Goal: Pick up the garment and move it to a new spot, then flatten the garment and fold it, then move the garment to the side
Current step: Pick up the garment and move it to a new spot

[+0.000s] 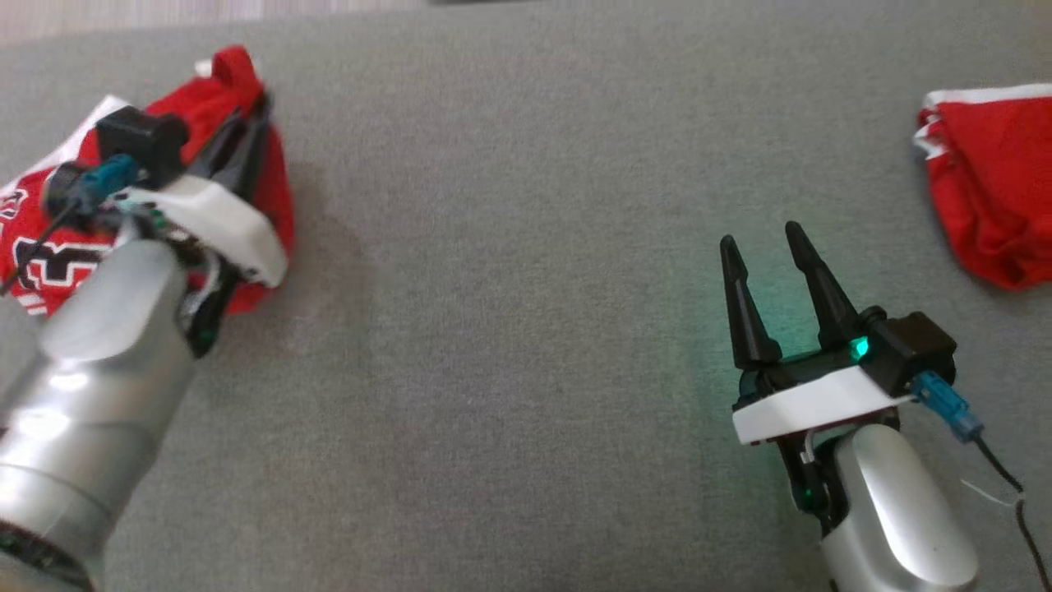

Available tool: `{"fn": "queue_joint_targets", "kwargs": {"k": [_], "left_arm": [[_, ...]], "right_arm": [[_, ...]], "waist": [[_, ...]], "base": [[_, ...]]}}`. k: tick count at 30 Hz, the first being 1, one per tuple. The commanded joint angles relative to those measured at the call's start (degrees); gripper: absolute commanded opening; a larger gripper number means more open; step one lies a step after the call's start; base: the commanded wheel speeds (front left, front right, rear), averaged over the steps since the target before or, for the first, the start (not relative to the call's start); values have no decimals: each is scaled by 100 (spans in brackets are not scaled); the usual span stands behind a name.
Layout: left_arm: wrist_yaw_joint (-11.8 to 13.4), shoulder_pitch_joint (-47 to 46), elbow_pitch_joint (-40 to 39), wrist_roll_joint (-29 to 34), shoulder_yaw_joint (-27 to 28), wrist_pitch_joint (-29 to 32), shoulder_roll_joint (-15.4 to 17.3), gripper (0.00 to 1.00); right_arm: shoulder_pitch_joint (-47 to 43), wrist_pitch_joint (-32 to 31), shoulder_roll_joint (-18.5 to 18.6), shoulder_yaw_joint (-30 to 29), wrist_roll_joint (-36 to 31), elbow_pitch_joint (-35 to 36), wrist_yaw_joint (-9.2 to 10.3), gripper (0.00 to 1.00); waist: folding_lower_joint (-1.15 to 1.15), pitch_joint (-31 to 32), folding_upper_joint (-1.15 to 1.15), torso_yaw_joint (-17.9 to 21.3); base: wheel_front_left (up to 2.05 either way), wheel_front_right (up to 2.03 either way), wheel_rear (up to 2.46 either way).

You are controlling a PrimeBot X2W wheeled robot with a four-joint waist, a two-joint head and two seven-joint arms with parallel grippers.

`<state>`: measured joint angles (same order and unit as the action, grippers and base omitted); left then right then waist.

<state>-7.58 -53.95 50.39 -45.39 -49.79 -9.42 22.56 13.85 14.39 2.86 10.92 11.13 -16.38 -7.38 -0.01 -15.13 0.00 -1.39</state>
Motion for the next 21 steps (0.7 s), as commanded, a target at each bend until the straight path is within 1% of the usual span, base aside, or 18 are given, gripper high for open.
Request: {"fn": "queue_joint_targets", "kwargs": {"k": [1,5,12,16,21], "left_arm": [[9,-413,-241,20,235,-251,121,0],[9,-491,-777,136,307,-509,-95,0],[24,-651,-1688,349,445,-553,-436,0],[45,-838,-1875,490,317,-505,-573,0],[61,-1138,-1808,615,162,-392,-792,0]], "right_arm": [[-8,61,2,154,46,138,-11,100],[-34,61,2,209,121,119,-11,100],[29,61,2,278,284,232,-11,100],[144,61,2,331,410,306,-11,100],[302,61,2,412,608,423,-11,100]], "waist": [[1,169,0,54],[1,317,0,155],[1,237,0,514],[1,62,0,837],[1,-203,0,1279]], "base": [[0,0,0],[0,0,0],[0,0,0],[0,0,0],[0,0,0]]}}
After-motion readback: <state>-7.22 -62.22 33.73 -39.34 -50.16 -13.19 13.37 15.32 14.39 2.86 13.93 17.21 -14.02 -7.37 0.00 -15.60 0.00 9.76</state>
